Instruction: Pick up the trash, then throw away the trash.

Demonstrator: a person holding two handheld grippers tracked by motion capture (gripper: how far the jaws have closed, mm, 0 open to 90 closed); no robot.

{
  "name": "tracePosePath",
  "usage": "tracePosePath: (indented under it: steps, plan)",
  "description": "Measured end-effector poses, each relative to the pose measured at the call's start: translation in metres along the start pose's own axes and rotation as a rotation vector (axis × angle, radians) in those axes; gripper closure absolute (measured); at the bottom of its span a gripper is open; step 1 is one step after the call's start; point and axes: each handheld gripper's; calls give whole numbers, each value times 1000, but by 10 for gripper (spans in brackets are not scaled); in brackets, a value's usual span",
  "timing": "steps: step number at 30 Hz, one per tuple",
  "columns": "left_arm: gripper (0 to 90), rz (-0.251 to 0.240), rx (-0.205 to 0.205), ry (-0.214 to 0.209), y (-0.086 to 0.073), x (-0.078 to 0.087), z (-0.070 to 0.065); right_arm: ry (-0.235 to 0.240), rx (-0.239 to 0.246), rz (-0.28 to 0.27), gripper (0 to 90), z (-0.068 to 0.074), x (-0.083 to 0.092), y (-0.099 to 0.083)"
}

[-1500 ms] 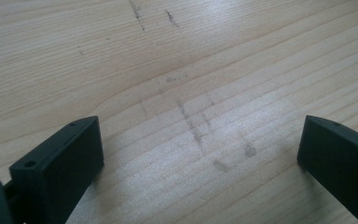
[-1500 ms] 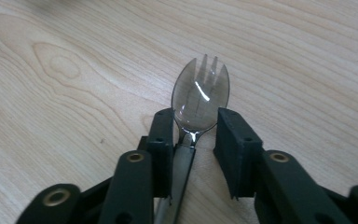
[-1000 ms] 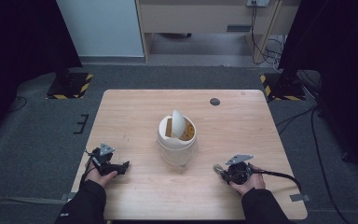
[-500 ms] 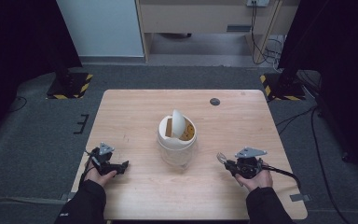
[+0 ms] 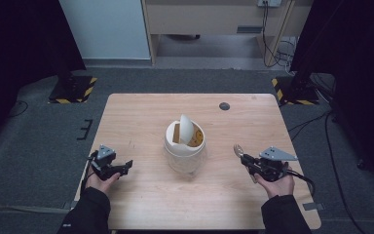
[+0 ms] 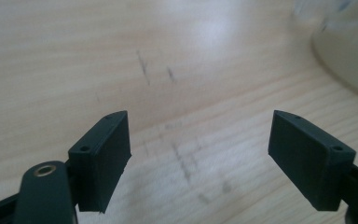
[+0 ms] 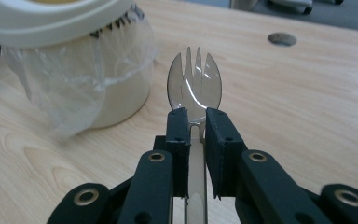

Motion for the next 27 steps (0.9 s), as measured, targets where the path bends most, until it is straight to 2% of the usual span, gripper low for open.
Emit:
tracePosePath:
  steps: [1, 3, 4, 9, 11, 12, 13, 21, 24, 27]
  plan:
    - [210, -26, -1, -3, 2, 3, -1, -4, -11, -30, 802, -3, 5, 3]
    - [211, -78, 2, -15, 6, 7, -4, -4, -16, -42, 802, -4, 6, 5]
    - [213, -100, 4, -23, 8, 9, -6, 3, -33, -67, 802, -5, 9, 7]
    - [237, -184, 6, -47, 15, 16, -11, -13, -48, -148, 802, -13, 22, 17]
    - [239, -220, 2, -53, 19, 19, -14, -13, -49, -155, 802, -14, 24, 18]
    - [241, -253, -2, -59, 22, 23, -18, -15, -55, -178, 802, -15, 28, 21]
    - [241, -253, -2, -59, 22, 23, -18, -15, -55, -178, 802, -15, 28, 21]
    - [248, -404, -3, -102, 34, 37, -33, -30, -71, -226, 802, -23, 37, 28]
    - [249, -433, -5, -114, 38, 40, -38, -25, -77, -254, 802, -25, 40, 31]
    - [259, -464, -19, -130, 45, 44, -46, -26, -61, -275, 802, -26, 43, 36]
Point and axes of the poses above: each handheld gripper's, and its own axes: x roughly backward along the jaws, y roughly out of its top, z roughly to its left, and after that the axes turned 9 degrees about -y, right-handed
